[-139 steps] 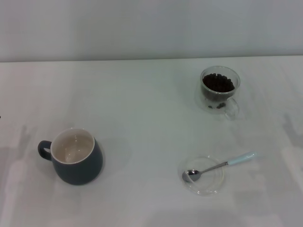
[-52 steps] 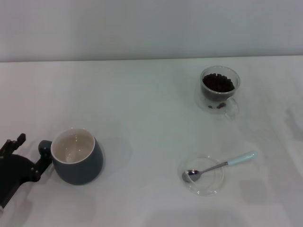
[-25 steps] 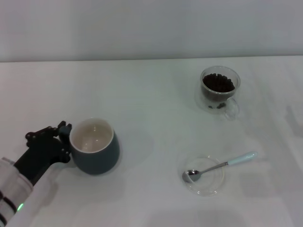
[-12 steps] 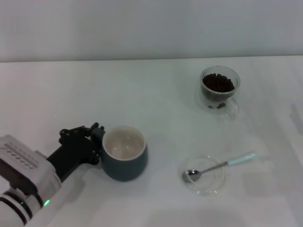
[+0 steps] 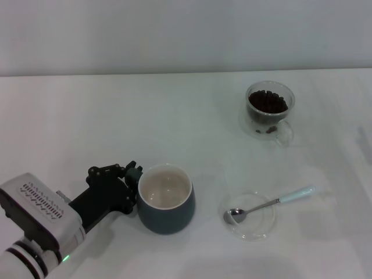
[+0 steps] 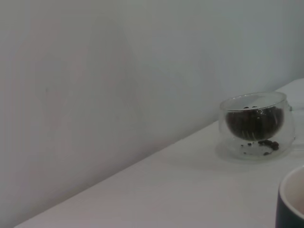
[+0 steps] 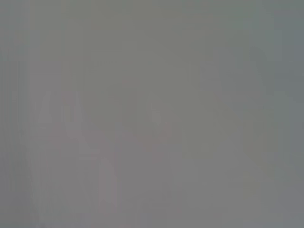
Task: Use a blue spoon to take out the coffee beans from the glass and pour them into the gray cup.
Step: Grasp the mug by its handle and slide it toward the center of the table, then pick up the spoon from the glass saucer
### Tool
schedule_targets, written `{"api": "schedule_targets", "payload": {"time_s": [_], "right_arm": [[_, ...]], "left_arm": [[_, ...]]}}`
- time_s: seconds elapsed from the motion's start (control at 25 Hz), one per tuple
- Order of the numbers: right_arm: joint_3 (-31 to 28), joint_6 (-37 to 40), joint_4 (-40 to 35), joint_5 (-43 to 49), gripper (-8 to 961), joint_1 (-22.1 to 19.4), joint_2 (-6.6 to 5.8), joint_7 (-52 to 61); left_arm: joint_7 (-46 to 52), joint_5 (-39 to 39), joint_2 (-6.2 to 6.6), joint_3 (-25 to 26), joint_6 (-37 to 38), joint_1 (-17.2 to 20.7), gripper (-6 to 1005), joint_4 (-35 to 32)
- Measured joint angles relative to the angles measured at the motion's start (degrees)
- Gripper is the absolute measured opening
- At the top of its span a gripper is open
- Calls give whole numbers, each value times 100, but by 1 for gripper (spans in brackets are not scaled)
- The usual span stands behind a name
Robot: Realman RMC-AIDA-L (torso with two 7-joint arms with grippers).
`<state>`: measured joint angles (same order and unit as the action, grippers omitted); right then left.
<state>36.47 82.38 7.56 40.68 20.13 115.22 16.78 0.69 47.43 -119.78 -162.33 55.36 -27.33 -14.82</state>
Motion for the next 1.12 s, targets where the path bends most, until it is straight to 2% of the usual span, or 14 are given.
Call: {"api": "schedule_targets", "payload": {"time_s": [0.44,0.6,0.68,0.8,0.96,1.0,1.04,1.12], "right_arm": [[30,-14,19,36,858,-56,0,612],[90,-83,36,58,858,-102,-8,1252],[301,-143,-40,70,858,-206,-14,1989],[511,-187,-122,71,858,-276,-22,2492],[856,-416,-237,72,857,-401,-33,3578],[1126,-615,-343,72,857,-454,-37,4117],[1126,-615,-343,72,858,-454,-37,4117],[1587,-706,-430,72,858,-489,-37,4674]], "left_arm": [[1,63,10,89,134,287,226,-145],[1,62,22,88,294,507,471,-123],[-1,62,27,88,440,613,555,-98],[-8,61,44,88,699,784,681,-59],[-43,52,56,88,932,960,742,-31],[-52,52,58,88,997,1003,757,-20],[-58,52,59,88,1092,1052,772,-8],[-62,82,59,87,1394,1219,771,23]]}}
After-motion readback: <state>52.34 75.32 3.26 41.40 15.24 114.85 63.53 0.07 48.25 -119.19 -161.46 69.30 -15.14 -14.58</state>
